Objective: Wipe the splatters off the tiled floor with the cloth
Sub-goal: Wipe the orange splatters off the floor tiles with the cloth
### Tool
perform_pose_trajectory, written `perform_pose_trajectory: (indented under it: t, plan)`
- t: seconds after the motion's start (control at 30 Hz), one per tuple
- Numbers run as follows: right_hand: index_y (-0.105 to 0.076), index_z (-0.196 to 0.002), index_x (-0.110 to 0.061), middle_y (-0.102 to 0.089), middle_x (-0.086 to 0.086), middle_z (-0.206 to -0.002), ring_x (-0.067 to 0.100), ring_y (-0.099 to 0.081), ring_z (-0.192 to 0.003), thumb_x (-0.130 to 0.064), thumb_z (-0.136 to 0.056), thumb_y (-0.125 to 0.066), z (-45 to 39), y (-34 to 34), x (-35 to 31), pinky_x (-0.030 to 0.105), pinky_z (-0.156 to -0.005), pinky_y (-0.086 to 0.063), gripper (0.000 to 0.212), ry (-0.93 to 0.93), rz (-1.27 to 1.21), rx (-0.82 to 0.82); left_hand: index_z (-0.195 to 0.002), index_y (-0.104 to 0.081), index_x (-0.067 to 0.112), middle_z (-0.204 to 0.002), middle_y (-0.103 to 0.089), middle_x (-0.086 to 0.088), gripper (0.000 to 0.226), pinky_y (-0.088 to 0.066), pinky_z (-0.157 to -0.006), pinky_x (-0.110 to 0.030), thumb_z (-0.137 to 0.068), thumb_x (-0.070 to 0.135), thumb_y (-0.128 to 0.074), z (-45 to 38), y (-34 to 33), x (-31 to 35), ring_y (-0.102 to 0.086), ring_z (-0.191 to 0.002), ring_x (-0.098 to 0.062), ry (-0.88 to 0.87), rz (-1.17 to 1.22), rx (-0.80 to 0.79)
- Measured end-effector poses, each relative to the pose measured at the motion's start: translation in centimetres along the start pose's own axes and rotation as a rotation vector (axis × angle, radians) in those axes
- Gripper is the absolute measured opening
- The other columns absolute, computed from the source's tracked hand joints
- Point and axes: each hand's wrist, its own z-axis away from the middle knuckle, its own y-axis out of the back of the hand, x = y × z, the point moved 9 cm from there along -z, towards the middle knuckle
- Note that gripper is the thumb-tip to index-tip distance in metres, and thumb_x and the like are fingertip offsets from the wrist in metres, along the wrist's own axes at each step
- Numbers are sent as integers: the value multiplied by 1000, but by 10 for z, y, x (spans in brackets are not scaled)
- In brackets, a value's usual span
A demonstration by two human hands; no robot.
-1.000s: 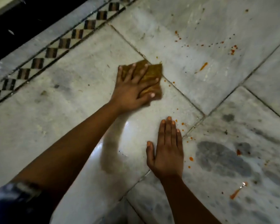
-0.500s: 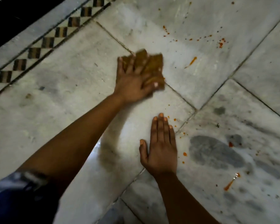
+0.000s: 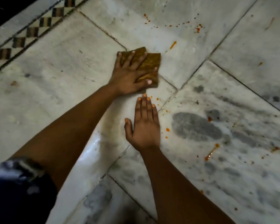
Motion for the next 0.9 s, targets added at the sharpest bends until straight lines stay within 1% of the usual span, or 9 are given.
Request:
perform_pose_trajectory:
  t: [0.07,0.13,0.23,0.33,0.4,0.47,0.67,0.83,0.9]
  plan:
    - [-32,-142,3,-30,22,-150,32,-28,-140,-40,-87,-32,-6,-7,-6,40,-114,-15,70,7,-20,-35,-137,-22,53,-159,-6,5,68,6,-112,-54,-73,75,-13,10,-3,-30,-2,-145,-31,36,13,-11]
    - [-32,-141,4,-30,23,-149,32,-28,-139,-41,-88,-29,-9,-9,-7,40,-113,-14,69,27,-20,-54,-140,-23,51,-159,0,5,66,8,-111,-55,-78,74,-21,6,-7,-66,3,-145,-31,209,62,-62]
    - [-37,-139,3,-35,23,-147,34,-33,-137,-41,-89,-30,-1,2,4,40,-113,-13,67,147,16,-53,-145,-20,44,-159,7,4,61,10,-108,-61,-89,67,-30,-13,-3,-65,8,-144,-33,382,58,-102]
    - [-34,-142,-1,-31,19,-150,30,-30,-139,-42,-91,-33,10,25,39,37,-115,-9,66,227,50,10,-146,-17,45,-159,7,4,64,10,-109,-62,-88,69,-28,-3,-14,-15,9,-144,-33,242,-11,-149]
    - [-31,-143,0,-28,19,-151,30,-27,-140,-45,-91,-32,16,37,72,37,-115,-8,69,157,77,28,-143,-18,50,-159,5,6,67,11,-109,-60,-80,75,-20,27,-18,12,8,-145,-32,96,-11,-114]
    - [-26,-145,0,-24,19,-152,31,-23,-141,-50,-91,-29,20,39,95,37,-115,-6,74,67,80,-2,-139,-16,53,-159,0,6,72,9,-111,-57,-71,77,-11,56,-16,9,5,-145,-30,69,18,-72]
    - [-14,-148,-4,-12,15,-156,28,-10,-145,-56,-89,-22,29,28,107,32,-114,2,79,43,72,-68,-143,-20,49,-159,6,3,57,12,-107,-63,-90,67,-28,37,-14,-29,11,-144,-35,439,98,-136]
    - [-16,-148,-4,-13,16,-156,28,-12,-145,-55,-89,-23,29,28,107,31,-114,3,79,49,56,-63,-141,-17,53,-159,6,7,63,12,-108,-59,-82,74,-22,44,-28,50,9,-144,-32,151,30,-145]
    - [-12,-148,-5,-9,15,-157,27,-8,-145,-56,-89,-20,28,27,108,30,-114,5,79,53,42,-77,-139,-17,56,-159,3,9,67,11,-110,-57,-75,76,-15,69,-29,48,7,-145,-29,91,37,-120]
